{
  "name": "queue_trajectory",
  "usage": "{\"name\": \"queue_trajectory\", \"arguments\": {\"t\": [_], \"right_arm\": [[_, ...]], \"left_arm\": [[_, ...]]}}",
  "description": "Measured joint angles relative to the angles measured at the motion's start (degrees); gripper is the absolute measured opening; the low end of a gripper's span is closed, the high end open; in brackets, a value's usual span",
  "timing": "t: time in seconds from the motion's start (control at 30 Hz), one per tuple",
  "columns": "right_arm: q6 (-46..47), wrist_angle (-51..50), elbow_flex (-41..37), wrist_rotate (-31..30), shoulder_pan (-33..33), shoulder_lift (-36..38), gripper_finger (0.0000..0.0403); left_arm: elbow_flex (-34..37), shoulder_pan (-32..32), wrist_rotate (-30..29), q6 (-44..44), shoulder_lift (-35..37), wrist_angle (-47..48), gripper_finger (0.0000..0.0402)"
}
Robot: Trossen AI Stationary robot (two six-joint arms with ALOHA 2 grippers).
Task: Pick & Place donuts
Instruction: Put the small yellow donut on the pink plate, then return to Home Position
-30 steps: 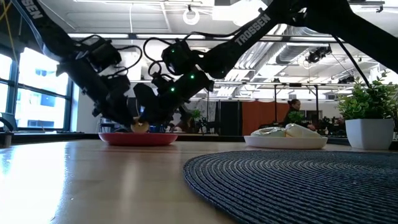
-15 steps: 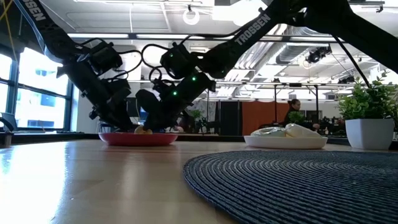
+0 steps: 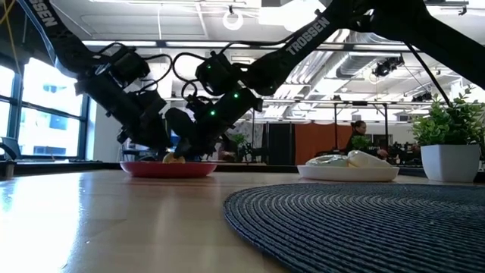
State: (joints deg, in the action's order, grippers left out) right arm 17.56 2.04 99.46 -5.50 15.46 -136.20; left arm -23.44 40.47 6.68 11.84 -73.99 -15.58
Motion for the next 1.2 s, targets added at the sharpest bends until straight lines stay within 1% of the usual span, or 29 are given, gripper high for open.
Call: {"name": "queue_trajectory", "arguments": {"t": [0.1, 0.2, 0.27, 0.37, 0.43, 0.53, 0.67, 0.77, 0.87, 0.93, 1.07, 1.2], "right_arm": [[-1.2, 1.7, 0.0, -0.5, 0.0, 0.0, 0.0094], [-3.6, 2.5, 0.0, -3.2, 0.0, 0.0, 0.0094], [-2.9, 2.1, 0.0, -3.6, 0.0, 0.0, 0.0094], [-2.9, 1.8, 0.0, -2.3, 0.1, 0.0, 0.0094], [-3.7, 1.6, 0.0, -2.6, 0.1, 0.0, 0.0094], [-5.0, 1.6, 0.0, -5.0, 0.2, 0.0, 0.0094], [-6.0, 0.4, 0.0, -5.3, 1.0, 0.0, 0.0094], [-6.0, 0.1, 0.0, -3.5, 1.5, 0.0, 0.0094], [-6.7, 1.0, 0.0, 2.5, 2.3, 0.0, 0.0094], [-7.5, 2.5, 0.0, 4.5, 2.6, 0.0, 0.0094], [-9.0, 3.2, 0.0, 4.9, 3.2, 0.9, 0.0094], [-13.8, -1.8, 0.0, 5.1, 3.2, 5.4, 0.0094]], "left_arm": [[0.0, 0.0, 0.3, 0.1, -1.4, 0.0, 0.0152], [0.0, 0.0, 0.0, 0.6, -3.6, -0.8, 0.0152], [0.0, 0.0, -1.8, 0.5, -5.0, -1.0, 0.0152], [0.0, 0.0, -6.2, 0.5, -7.0, -1.1, 0.0152], [0.0, 0.0, -7.6, 0.5, -7.9, -1.1, 0.0152], [0.0, 0.0, -8.2, 0.5, -8.0, -1.2, 0.0152], [-0.9, 0.0, -7.3, 0.5, -8.0, -0.8, 0.0152], [-1.8, 0.0, -6.9, 0.5, -8.0, -0.6, 0.0152], [-2.6, 0.0, -4.0, 0.5, -8.0, -0.6, 0.0152], [-3.2, 0.0, -2.7, 0.5, -7.9, -0.5, 0.0152], [-4.3, 0.0, -2.5, -0.6, -6.0, 2.0, 0.0152], [-6.4, 0.0, -3.9, -3.6, -1.2, 10.7, 0.0152]]}}
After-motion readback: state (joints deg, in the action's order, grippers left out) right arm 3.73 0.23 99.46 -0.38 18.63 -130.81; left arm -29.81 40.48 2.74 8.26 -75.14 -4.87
